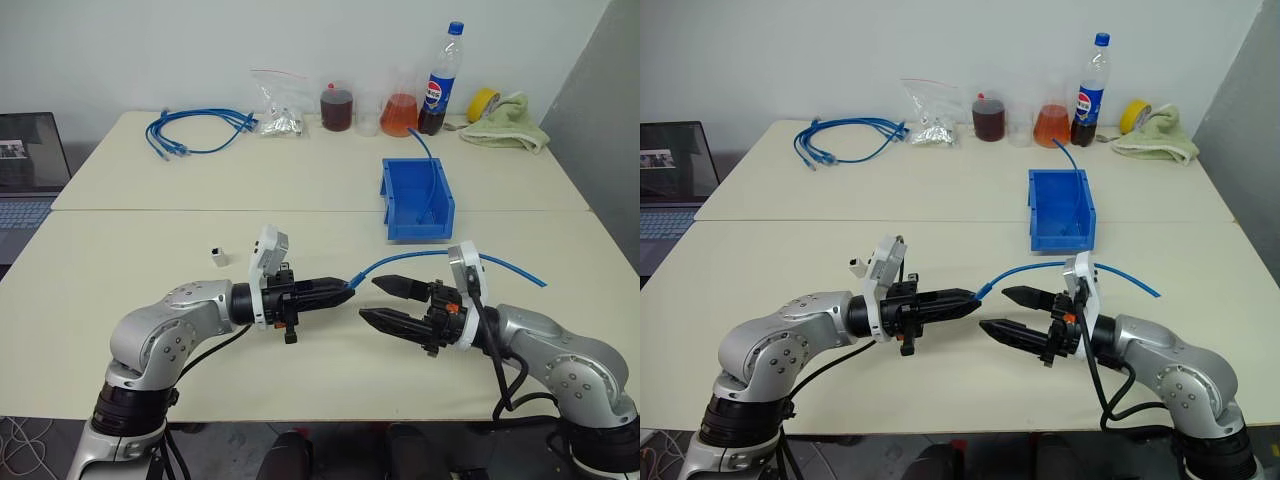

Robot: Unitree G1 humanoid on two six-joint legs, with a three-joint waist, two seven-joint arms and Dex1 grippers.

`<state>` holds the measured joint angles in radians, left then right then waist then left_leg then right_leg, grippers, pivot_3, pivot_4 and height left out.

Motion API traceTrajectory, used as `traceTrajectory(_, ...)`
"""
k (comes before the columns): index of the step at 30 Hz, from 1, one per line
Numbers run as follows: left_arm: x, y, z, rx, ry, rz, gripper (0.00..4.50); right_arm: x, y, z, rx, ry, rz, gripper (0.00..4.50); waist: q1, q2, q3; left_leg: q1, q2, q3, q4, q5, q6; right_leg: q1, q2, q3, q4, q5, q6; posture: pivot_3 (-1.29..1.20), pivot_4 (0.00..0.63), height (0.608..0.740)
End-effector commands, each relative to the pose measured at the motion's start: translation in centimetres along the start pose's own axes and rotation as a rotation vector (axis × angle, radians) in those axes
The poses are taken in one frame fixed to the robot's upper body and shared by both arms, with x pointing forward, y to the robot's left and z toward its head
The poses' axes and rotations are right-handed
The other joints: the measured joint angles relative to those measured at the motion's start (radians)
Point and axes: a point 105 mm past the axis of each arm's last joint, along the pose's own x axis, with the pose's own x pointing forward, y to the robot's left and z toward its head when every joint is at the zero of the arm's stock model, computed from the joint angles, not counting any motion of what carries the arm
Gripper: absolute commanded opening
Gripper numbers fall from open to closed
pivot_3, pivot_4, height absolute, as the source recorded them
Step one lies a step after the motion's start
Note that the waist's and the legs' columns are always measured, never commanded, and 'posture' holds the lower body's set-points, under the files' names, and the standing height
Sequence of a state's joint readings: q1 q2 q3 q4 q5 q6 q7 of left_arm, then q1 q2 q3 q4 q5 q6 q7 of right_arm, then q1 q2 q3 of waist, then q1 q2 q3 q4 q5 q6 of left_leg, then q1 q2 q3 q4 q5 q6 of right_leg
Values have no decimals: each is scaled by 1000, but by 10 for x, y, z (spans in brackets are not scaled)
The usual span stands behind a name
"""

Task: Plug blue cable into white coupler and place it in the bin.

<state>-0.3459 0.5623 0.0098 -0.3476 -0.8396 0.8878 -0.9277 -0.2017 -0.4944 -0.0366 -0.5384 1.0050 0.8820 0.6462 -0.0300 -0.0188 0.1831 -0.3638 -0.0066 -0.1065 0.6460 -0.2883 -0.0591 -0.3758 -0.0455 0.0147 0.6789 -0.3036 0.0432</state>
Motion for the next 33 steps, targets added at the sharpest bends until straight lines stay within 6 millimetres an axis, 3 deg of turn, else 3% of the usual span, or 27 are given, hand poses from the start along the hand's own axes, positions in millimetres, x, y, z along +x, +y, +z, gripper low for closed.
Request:
traceTrajectory(1, -3, -8, 7, 28, -18, -29, 221, 0, 5, 9, 1, -30, 34, 4500, 0, 0, 0, 0, 0, 0, 0, 0, 0, 0, 0, 0, 0, 0, 0, 0, 150, 740)
traceTrajectory(22, 2, -18, 12, 31, -23, -71, 221, 17, 2, 10, 4, -21, 102, 4500, -1, 0, 0, 0, 0, 0, 0, 0, 0, -1, 0, 0, 0, 0, 0, 0, 150, 740)
traceTrajectory(25, 2, -19, 12, 31, -19, -74, 221, 18, 2, 11, 8, -22, 109, 4023, 0, 0, 0, 0, 0, 0, 0, 0, 0, -1, 0, 1, 0, 0, 0, 0, 150, 740)
traceTrajectory(33, 0, -19, 9, 32, -2, -75, 221, 16, 0, 15, 44, -52, 119, 2142, -1, 0, 0, -1, 0, 0, 0, 0, 0, -2, 0, 1, 0, 0, 0, 0, 150, 740)
